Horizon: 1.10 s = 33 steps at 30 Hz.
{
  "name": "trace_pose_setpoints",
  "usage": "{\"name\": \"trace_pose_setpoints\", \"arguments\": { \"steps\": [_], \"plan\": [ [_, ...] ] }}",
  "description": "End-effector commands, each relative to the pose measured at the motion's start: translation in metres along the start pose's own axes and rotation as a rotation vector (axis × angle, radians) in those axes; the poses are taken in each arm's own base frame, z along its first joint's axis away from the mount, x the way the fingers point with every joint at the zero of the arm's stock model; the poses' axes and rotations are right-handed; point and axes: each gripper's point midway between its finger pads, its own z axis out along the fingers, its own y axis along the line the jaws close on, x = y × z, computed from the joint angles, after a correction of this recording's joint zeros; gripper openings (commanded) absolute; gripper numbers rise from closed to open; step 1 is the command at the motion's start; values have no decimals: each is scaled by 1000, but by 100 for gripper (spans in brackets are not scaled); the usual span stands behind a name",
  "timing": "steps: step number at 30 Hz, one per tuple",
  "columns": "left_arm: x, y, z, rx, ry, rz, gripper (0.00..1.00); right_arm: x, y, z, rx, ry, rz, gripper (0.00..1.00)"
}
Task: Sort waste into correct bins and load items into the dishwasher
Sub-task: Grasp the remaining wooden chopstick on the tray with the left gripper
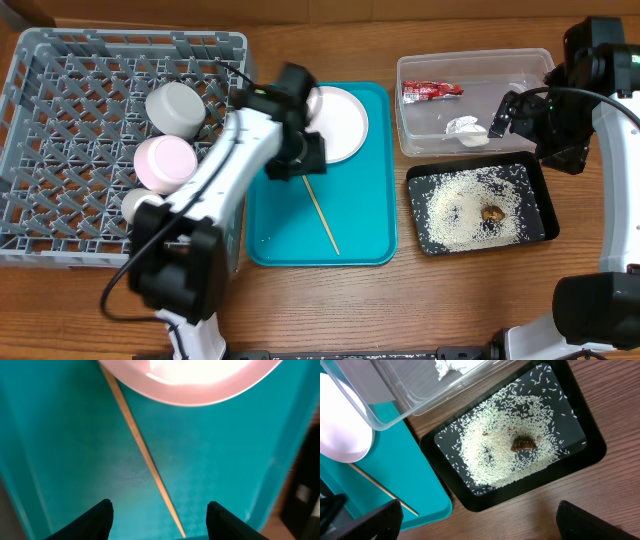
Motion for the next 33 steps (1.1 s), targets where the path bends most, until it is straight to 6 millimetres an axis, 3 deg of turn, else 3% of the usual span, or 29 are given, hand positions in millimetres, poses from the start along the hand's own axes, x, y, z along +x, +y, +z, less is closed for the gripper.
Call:
{"name": "trace_pose_setpoints", "arguments": {
  "steps": [1,9,15,19,28,33],
  "plan": [
    [8,7,32,-124,35,-67,61,-1,0,-6,1,-25,-7,100],
    [26,13,78,-190,163,-95,55,-1,0,-6,1,-25,-7,100],
    [30,15,85,-197,187,-98,22,-1,0,-6,1,-25,-7,100],
    [31,19,84,-201,203,-111,4,-1,0,-6,1,-25,-7,100],
    [35,41,65,-198,261,-181,4,-1,0,-6,1,-25,-7,100],
    [14,47,28,-125,163,-177,4,-1,0,-6,1,-25,-7,100]
  ]
}}
